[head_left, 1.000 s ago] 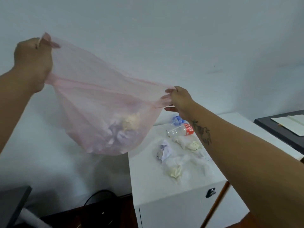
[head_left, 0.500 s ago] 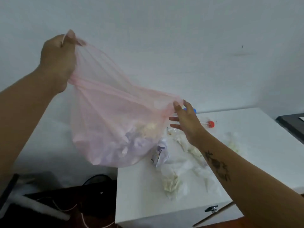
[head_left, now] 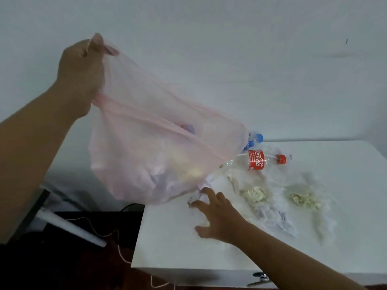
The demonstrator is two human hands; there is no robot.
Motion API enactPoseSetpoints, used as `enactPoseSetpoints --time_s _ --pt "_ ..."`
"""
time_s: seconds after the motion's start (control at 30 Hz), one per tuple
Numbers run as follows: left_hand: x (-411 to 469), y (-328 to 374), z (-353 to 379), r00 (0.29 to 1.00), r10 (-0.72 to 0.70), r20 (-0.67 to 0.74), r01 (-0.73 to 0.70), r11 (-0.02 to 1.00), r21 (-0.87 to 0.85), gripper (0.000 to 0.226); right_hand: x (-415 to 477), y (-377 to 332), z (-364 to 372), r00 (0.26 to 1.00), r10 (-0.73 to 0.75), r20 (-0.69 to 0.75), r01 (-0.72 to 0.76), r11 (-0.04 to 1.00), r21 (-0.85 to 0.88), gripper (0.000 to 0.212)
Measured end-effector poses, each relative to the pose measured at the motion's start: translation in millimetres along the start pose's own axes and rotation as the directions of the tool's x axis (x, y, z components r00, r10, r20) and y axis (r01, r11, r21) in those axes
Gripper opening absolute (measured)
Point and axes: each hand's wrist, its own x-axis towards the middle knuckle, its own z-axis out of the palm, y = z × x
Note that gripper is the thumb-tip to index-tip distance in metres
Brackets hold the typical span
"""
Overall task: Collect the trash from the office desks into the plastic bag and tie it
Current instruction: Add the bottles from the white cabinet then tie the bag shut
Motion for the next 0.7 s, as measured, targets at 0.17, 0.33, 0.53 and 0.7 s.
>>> enactPoseSetpoints --time_s 0.17,0.33,0.53,0.7 --pt "-10 -2 18 1.0 -0.006 -0.003 0.006 1.0 0.023 0.042 4 4 9 0.985 0.125 -0.122 -0.111 0.987 0.114 0.035" --pt "-16 0 32 0.999 0.024 0.049 -0.028 0.996 0.085 0.039 -14 11 -32 0.946 0.277 -0.171 -0.23 0.941 0.249 0.025" --pt "-18 11 25 0.99 0.074 0.124 -0.085 0.993 0.084 0.036 -53 24 -167 0.898 0.299 -0.323 -0.156 0.902 0.402 0.038" --pt "-17 15 14 0.98 0.113 0.167 -0.133 0.985 0.113 0.038 -26 -33 -258 0.959 0.156 -0.236 0.039 0.754 0.656 0.015"
